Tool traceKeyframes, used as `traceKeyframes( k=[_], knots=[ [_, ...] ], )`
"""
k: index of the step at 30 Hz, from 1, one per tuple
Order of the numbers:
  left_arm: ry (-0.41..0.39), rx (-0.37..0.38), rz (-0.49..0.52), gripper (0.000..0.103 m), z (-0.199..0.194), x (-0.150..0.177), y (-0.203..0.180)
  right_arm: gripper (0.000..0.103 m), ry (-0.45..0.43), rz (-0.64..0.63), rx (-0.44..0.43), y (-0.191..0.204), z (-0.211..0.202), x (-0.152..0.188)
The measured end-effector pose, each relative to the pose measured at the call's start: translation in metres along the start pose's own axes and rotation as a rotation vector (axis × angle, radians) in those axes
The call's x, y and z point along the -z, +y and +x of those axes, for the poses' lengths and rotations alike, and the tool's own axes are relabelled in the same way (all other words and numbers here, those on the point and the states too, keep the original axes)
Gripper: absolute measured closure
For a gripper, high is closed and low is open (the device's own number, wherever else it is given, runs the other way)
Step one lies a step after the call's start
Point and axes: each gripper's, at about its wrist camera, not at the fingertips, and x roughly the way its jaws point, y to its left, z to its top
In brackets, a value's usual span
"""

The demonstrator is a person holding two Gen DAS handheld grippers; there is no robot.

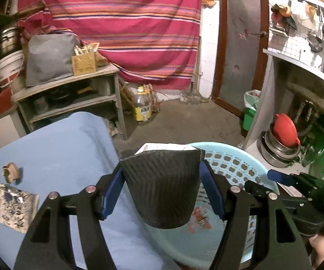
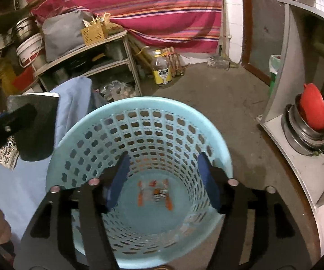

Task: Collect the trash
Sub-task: 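Release the clear wrapper into the basket with the right tool while the left tool drops the black cup in, then grasp the pink snack bag with the left tool while the right tool grasps the printed snack bag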

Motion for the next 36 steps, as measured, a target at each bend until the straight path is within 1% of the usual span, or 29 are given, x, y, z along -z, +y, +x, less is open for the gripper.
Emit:
traceKeyframes(
  k=[1, 4, 7, 13, 14, 15, 16, 17, 20, 23, 24, 28, 29, 30, 32, 35, 36],
  knots=[
    [0.011, 0.006, 0.007, 0.037, 0.006, -0.001, -0.004, 0.031, 0.001, 0.003, 0.008, -0.002, -0.001, 0.001],
    [0.06, 0.04, 0.009, 0.037, 0.023, -0.002, -0.011, 0.029, 0.011, -0.005, 0.039, -0.007, -0.001, 0.003],
    [0.107, 0.061, 0.012, 0.037, 0.038, -0.002, -0.015, 0.024, -0.003, 0.013, 0.047, -0.015, -0.008, 0.004],
    [0.158, 0.082, 0.007, 0.036, 0.051, -0.002, -0.016, 0.023, -0.029, 0.07, 0.033, -0.031, -0.016, 0.006],
    [0.162, 0.083, 0.01, 0.035, 0.051, -0.003, -0.016, 0.023, -0.027, 0.07, 0.033, -0.031, -0.016, 0.006],
    [0.167, 0.087, 0.016, 0.028, 0.052, -0.004, -0.018, 0.023, -0.025, 0.069, 0.035, -0.031, -0.015, 0.005],
    [0.167, 0.091, 0.018, 0.024, 0.052, -0.004, -0.018, 0.023, -0.024, 0.066, 0.037, -0.03, -0.014, 0.005],
    [0.162, 0.091, 0.017, 0.022, 0.05, -0.005, -0.018, 0.023, -0.022, 0.063, 0.036, -0.029, -0.014, 0.005],
    [0.149, 0.082, 0.015, 0.022, 0.041, -0.007, -0.012, 0.023, -0.022, 0.055, 0.035, -0.024, -0.013, 0.002],
    [0.133, 0.058, -0.003, 0.021, 0.023, -0.004, 0.011, 0.023, -0.033, 0.036, 0.021, -0.012, -0.013, -0.003],
    [0.125, 0.037, -0.012, 0.018, 0.015, -0.003, 0.023, 0.022, -0.034, 0.028, 0.018, -0.007, -0.012, -0.004],
    [0.098, -0.035, -0.038, 0.015, -0.016, 0.009, 0.069, 0.017, -0.031, -0.019, 0.002, 0.027, -0.004, -0.009],
    [0.092, -0.06, -0.036, 0.014, -0.024, 0.013, 0.079, 0.015, -0.032, -0.027, -0.008, 0.036, -0.002, -0.01],
    [0.082, -0.099, -0.032, 0.012, -0.036, 0.02, 0.094, 0.014, -0.035, -0.037, -0.017, 0.045, -0.001, -0.012],
    [0.069, -0.157, -0.035, 0.01, -0.056, 0.032, 0.122, 0.01, -0.058, -0.064, -0.054, 0.071, 0.0, -0.015],
    [0.06, -0.212, -0.058, 0.008, -0.085, 0.05, 0.165, 0.004, -0.083, -0.098, -0.099, 0.104, -0.001, -0.019],
    [0.057, -0.229, -0.061, 0.008, -0.092, 0.054, 0.177, 0.004, -0.088, -0.107, -0.108, 0.115, -0.002, -0.019]
  ],
)
